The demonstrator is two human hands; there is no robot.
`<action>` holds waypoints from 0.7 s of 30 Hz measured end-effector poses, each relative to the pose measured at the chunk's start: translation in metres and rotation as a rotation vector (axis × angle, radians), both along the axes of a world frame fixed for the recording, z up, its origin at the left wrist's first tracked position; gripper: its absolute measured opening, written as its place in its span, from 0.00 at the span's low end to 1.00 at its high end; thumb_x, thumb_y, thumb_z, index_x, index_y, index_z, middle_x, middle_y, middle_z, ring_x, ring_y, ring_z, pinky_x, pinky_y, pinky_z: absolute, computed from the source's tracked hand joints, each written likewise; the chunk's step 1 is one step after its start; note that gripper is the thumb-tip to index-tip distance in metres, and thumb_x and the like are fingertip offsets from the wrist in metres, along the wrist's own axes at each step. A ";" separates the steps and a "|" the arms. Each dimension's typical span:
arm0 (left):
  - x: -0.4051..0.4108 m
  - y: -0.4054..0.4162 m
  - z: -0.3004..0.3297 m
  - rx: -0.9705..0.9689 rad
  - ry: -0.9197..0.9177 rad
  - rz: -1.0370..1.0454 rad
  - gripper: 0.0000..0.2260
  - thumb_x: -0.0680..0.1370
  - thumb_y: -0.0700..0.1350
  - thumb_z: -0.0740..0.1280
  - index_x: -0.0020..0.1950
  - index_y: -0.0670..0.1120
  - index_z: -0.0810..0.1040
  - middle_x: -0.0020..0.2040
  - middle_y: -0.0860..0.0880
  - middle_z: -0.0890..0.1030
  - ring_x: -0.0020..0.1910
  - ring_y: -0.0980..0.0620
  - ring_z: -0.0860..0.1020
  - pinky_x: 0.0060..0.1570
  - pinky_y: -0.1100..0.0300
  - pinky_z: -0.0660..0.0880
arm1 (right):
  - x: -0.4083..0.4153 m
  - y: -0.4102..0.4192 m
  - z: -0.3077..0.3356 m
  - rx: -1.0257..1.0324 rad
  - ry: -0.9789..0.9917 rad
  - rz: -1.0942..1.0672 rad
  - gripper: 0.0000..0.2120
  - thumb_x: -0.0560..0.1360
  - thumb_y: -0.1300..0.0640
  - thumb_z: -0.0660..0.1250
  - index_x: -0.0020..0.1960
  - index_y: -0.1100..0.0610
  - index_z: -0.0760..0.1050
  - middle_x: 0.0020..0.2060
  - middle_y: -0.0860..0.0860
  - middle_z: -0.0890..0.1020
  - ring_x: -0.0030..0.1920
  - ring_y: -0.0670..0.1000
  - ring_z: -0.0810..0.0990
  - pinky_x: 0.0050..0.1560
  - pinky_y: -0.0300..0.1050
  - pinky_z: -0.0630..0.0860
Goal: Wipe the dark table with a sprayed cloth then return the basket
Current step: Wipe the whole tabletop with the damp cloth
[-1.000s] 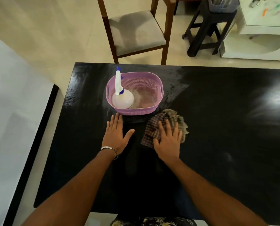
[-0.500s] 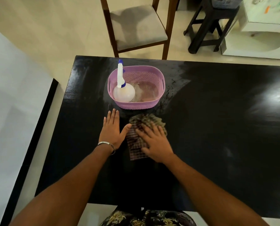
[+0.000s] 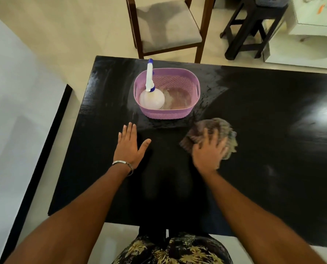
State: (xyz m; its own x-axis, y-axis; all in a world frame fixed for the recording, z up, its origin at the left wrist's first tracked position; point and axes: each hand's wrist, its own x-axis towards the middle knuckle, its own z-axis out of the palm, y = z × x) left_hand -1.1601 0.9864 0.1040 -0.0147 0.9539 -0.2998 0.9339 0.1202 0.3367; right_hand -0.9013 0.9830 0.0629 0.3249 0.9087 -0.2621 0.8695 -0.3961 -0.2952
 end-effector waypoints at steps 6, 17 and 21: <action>-0.007 -0.002 -0.002 -0.004 -0.005 0.013 0.38 0.77 0.67 0.45 0.79 0.44 0.45 0.80 0.47 0.45 0.78 0.49 0.41 0.76 0.52 0.39 | -0.113 -0.071 0.001 -0.050 0.055 0.845 0.32 0.77 0.42 0.58 0.80 0.42 0.53 0.81 0.51 0.52 0.79 0.63 0.41 0.76 0.67 0.42; 0.010 0.009 -0.004 0.024 -0.087 0.065 0.35 0.79 0.64 0.49 0.79 0.44 0.48 0.80 0.47 0.47 0.79 0.48 0.43 0.76 0.52 0.42 | -0.008 -0.083 0.003 -0.098 -0.009 0.727 0.37 0.73 0.37 0.55 0.80 0.39 0.49 0.81 0.47 0.48 0.80 0.58 0.40 0.78 0.62 0.43; 0.009 0.019 -0.003 0.050 -0.182 0.209 0.34 0.80 0.63 0.49 0.79 0.45 0.49 0.80 0.48 0.49 0.79 0.50 0.44 0.76 0.53 0.42 | -0.029 -0.067 0.015 -0.163 0.091 0.723 0.39 0.71 0.35 0.53 0.80 0.39 0.48 0.81 0.47 0.43 0.79 0.61 0.34 0.76 0.66 0.36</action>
State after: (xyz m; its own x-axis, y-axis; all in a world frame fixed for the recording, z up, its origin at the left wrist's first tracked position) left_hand -1.1515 1.0057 0.1014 -0.1632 0.9494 -0.2684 0.8140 0.2833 0.5071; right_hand -0.9301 0.9160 0.0775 -0.3681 0.8348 -0.4093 0.9047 0.2200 -0.3649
